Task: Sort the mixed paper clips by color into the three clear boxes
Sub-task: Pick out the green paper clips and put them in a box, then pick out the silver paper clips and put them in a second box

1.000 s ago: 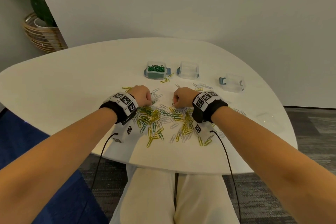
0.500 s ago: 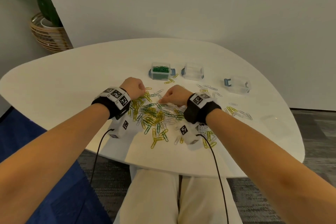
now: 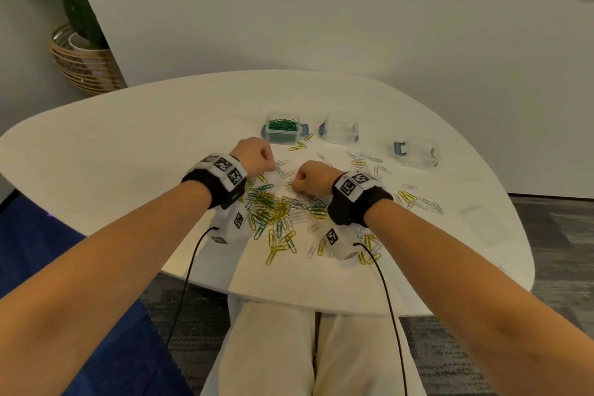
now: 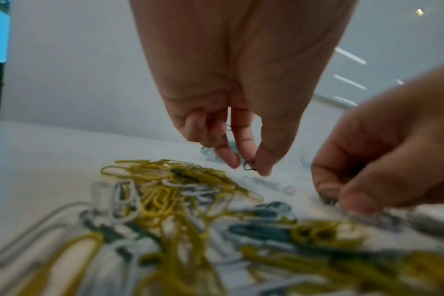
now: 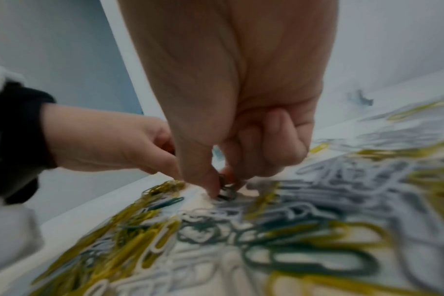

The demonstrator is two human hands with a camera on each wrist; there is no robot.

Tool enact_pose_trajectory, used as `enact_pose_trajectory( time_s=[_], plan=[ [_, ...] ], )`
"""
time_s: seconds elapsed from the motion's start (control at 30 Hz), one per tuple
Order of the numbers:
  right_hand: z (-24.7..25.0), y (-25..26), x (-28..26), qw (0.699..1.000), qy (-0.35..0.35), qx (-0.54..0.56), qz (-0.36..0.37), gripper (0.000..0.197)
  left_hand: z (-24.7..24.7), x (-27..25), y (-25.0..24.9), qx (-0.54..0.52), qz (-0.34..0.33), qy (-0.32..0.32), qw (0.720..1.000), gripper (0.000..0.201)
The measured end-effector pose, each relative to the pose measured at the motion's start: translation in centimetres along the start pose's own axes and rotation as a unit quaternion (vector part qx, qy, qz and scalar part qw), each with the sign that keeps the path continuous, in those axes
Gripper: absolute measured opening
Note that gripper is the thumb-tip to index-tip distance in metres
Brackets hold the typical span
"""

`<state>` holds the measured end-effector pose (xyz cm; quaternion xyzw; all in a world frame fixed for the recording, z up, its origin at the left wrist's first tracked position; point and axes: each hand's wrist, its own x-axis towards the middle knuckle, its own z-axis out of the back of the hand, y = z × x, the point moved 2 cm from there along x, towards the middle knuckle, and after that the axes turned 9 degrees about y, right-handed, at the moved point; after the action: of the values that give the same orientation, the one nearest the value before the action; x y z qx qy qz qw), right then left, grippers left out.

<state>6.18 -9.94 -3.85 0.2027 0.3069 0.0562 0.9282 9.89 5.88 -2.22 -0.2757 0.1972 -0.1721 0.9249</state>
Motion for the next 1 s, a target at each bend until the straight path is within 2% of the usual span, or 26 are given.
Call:
enact_pose_trajectory(
  time_s=[0.03, 0.07, 0.1, 0.13, 0.17, 0.2, 0.23, 0.27, 0.3, 0.33, 0.37, 0.4, 0.43, 0.53, 0.6, 0.7, 0.77, 0.8, 0.87, 1.0],
  plan=[
    [0.1, -0.4, -0.4, 0.996, 0.005, 0.088, 0.016, 0.032, 0.0, -0.3, 0.4, -0.109, 0.0, 0.006, 0.994, 0.006],
    [0.0, -0.8, -0.8, 0.976, 0.013, 0.216, 0.036, 0.028, -0.1, -0.8, 0.6, -0.24, 0.006, 0.027, 0.97, 0.007],
    [-0.1, -1.1, -1.2, 0.928, 0.027, 0.367, 0.058, 0.025, -0.4, -1.4, 0.8, -0.362, 0.017, 0.055, 0.93, 0.01],
    [-0.3, -1.3, -1.6, 0.856, 0.046, 0.51, 0.077, 0.023, -0.7, -1.8, 1.0, -0.452, 0.027, 0.074, 0.889, 0.015],
    [-0.4, -1.5, -2.1, 0.781, 0.068, 0.613, 0.095, 0.02, -1.0, -2.0, 1.3, -0.5, 0.038, 0.082, 0.861, 0.018],
    [-0.6, -1.6, -2.3, 0.725, 0.084, 0.675, 0.109, 0.017, -1.2, -1.9, 1.5, -0.513, 0.051, 0.084, 0.853, 0.02],
    [-0.8, -1.6, -2.5, 0.687, 0.1, 0.711, 0.117, 0.017, -1.3, -1.9, 1.5, -0.499, 0.066, 0.081, 0.861, 0.02],
    [-0.9, -1.6, -2.5, 0.662, 0.114, 0.731, 0.119, 0.022, -1.3, -1.9, 1.3, -0.446, 0.08, 0.073, 0.889, 0.018],
    [-1.1, -1.6, -2.4, 0.644, 0.13, 0.746, 0.111, 0.029, -1.2, -2.0, 1.0, -0.343, 0.085, 0.063, 0.934, 0.015],
    [-1.3, -1.4, -2.2, 0.633, 0.141, 0.755, 0.097, 0.034, -1.0, -2.0, 0.9, -0.192, 0.073, 0.06, 0.977, 0.014],
    [-1.5, -1.2, -1.9, 0.629, 0.15, 0.758, 0.08, 0.037, -1.0, -1.9, 0.7, -0.031, 0.047, 0.058, 0.997, 0.015],
    [-1.7, -1.0, -1.7, 0.634, 0.15, 0.756, 0.061, 0.038, -1.0, -2.0, 0.4, 0.085, 0.026, 0.058, 0.994, 0.017],
    [-1.8, -0.9, -1.6, 0.641, 0.146, 0.752, 0.041, 0.037, -1.1, -2.1, 0.4, 0.141, 0.016, 0.064, 0.988, 0.021],
    [-2.1, -1.2, -1.5, 0.668, 0.117, 0.735, 0.016, 0.034, -1.5, -1.9, 0.6, 0.162, 0.012, 0.078, 0.984, 0.022],
    [-2.1, -1.5, -1.6, 0.674, 0.1, 0.732, 0.008, 0.032, -1.6, -2.0, 0.5, 0.143, 0.008, 0.084, 0.986, 0.018],
    [-2.2, -1.9, -1.6, 0.677, 0.084, 0.731, 0.002, 0.029, -1.1, -2.1, 0.6, 0.024, -0.009, 0.047, 0.999, 0.012],
    [-2.1, -1.6, -1.7, 0.678, 0.077, 0.731, -0.001, 0.027, -0.6, -2.1, 0.6, -0.123, -0.027, 0.041, 0.991, 0.007],
    [-2.0, -1.2, -1.7, 0.68, 0.076, 0.729, -0.004, 0.027, -0.5, -2.2, 0.6, -0.214, -0.027, 0.053, 0.975, 0.005],
    [-1.8, -0.4, -1.6, 0.684, 0.085, 0.724, -0.004, 0.026, -0.6, -2.5, 0.4, -0.374, -0.021, 0.085, 0.923, 0.004],
    [-1.6, 1.1, -0.8, 0.685, 0.094, 0.722, -0.024, 0.033, -0.6, -2.9, 0.0, -0.552, -0.003, 0.088, 0.829, 0.018]
  ],
)
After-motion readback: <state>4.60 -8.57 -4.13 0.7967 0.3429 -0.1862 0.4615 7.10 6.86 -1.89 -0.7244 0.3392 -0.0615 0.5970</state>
